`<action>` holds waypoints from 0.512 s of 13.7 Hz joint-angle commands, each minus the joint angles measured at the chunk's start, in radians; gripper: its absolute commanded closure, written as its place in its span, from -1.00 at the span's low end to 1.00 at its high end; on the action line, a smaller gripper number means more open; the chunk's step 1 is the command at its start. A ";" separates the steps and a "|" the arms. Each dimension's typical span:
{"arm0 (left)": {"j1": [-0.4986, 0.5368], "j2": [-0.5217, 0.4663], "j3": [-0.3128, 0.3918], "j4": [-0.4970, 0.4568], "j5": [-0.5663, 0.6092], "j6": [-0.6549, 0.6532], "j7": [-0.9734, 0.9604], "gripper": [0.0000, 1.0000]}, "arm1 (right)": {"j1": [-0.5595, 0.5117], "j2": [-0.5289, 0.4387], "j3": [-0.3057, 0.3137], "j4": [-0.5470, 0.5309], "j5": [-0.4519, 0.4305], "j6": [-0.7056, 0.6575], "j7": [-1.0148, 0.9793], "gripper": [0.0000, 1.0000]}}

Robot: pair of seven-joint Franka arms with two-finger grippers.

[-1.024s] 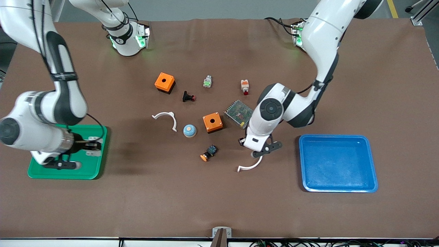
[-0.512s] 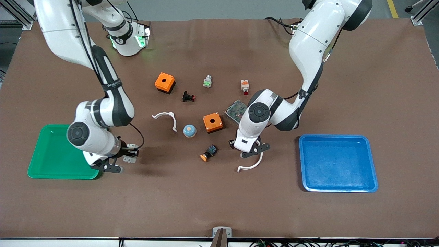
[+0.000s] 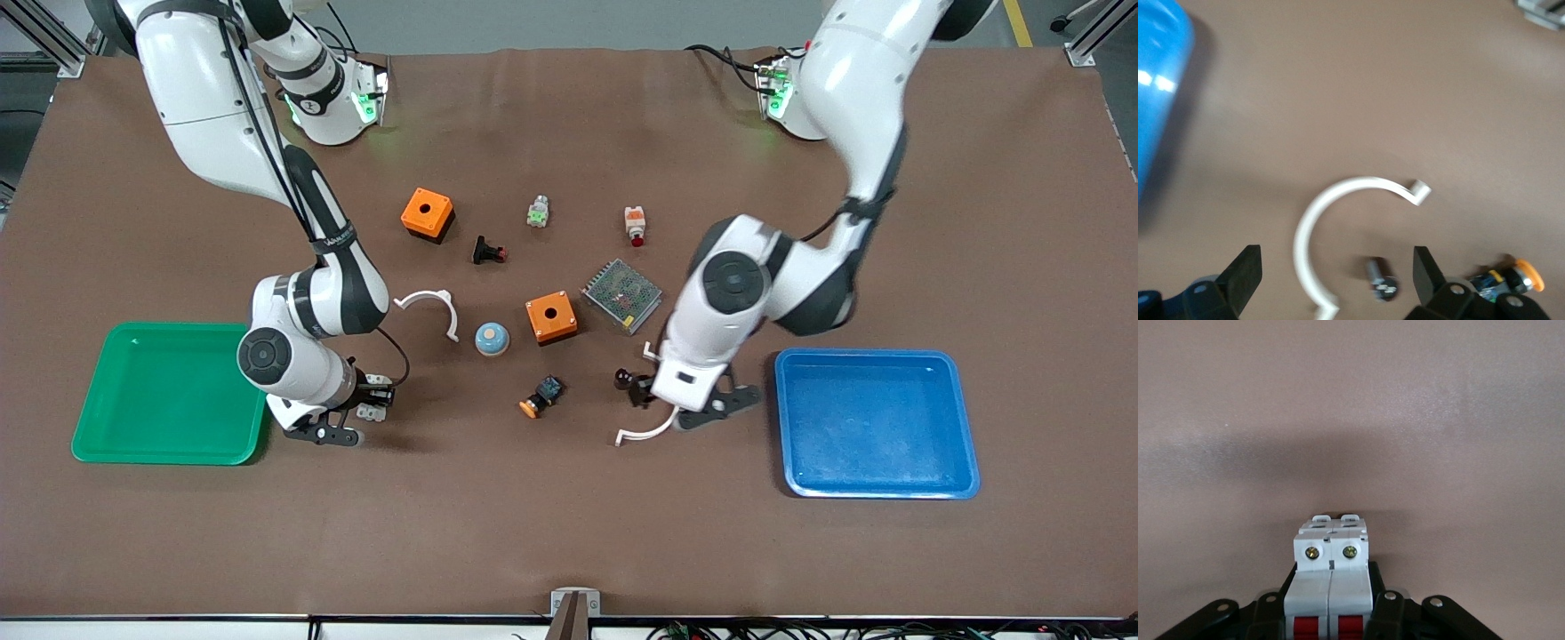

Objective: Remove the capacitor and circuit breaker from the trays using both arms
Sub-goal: 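Release the capacitor from the left gripper while the right gripper lowers the breaker, then open the right gripper on the breaker while the left gripper withdraws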

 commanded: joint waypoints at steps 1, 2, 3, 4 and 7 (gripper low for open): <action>0.107 -0.108 -0.006 -0.039 0.013 -0.084 0.178 -1.00 | 0.009 0.006 -0.010 0.018 0.013 0.002 -0.012 -0.86; 0.143 -0.138 -0.006 -0.041 0.013 -0.130 0.217 -1.00 | 0.005 0.005 -0.012 0.018 0.013 -0.002 -0.011 -1.00; 0.177 -0.166 -0.004 -0.039 0.013 -0.175 0.245 -1.00 | 0.002 0.000 -0.012 0.024 0.013 -0.008 -0.012 -1.00; 0.209 -0.191 -0.004 -0.039 0.013 -0.207 0.272 -1.00 | -0.003 -0.006 -0.015 0.035 0.013 -0.013 -0.015 -1.00; 0.306 -0.266 -0.006 -0.033 0.013 -0.288 0.389 -1.00 | -0.050 -0.029 -0.018 0.147 0.013 -0.207 -0.080 -1.00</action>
